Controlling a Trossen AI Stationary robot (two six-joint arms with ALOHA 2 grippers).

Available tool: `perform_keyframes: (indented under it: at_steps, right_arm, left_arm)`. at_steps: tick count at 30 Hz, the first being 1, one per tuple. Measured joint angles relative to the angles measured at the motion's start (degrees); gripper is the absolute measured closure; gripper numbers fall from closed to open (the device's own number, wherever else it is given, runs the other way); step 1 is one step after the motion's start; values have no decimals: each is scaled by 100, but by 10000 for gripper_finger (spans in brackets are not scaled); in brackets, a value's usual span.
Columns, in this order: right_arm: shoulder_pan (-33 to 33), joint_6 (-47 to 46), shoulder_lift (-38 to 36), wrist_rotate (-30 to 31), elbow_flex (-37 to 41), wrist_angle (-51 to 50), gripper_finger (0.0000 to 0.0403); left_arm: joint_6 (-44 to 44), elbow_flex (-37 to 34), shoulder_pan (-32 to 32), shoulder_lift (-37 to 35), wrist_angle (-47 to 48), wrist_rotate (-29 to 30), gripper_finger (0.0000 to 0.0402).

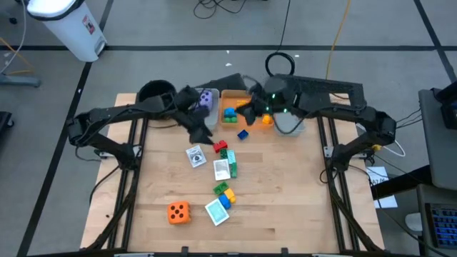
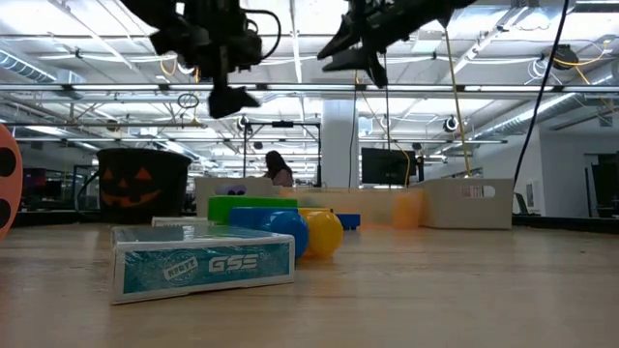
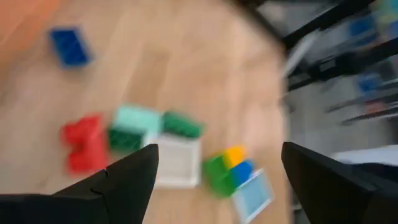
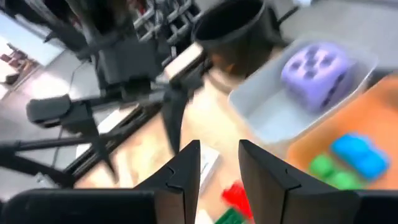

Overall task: Pick & Place Toys
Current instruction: Put the red game piece into the orange bin

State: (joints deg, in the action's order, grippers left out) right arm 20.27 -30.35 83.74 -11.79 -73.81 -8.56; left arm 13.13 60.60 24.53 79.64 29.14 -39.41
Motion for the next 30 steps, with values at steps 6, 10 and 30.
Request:
perform_keyframes:
  at_steps: [6,10,30]
  right_arm:
    - [-482,-952,-4,428,1166,1914,300]
    - [-838,-1379,-4,1084,1916,3140,300]
    - [-1834,-660,-8,864,2395,2655,304]
  left_arm:
    - [-48,0,-523,-181,895,1215,57]
    - [28,0,-848,-185,1384,1685,57]
    - [1586,0,-1923,-22,582,3723,57]
